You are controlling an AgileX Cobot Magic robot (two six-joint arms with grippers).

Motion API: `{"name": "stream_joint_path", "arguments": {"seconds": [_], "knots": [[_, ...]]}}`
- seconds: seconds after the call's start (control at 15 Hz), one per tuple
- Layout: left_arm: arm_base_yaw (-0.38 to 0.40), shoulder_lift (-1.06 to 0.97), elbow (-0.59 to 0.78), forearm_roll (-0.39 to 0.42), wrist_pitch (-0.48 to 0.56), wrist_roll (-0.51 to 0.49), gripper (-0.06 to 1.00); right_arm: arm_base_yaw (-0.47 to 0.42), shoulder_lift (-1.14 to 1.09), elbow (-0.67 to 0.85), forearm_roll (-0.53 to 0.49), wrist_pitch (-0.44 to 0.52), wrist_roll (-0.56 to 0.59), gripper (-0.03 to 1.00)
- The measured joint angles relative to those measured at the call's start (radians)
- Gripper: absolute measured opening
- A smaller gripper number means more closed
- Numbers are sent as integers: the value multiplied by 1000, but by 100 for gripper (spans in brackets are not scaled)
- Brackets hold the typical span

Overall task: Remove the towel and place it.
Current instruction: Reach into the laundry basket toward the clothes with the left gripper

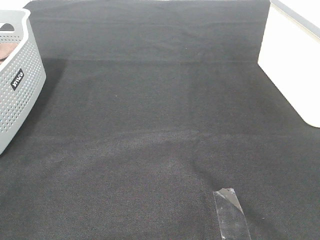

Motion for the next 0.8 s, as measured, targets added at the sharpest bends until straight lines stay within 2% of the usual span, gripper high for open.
{"name": "stream_joint_path", "arguments": {"seconds": [0.8], "knots": [[0, 0, 0, 1, 0, 0, 99, 0, 0, 0, 0, 0, 0, 96]]}}
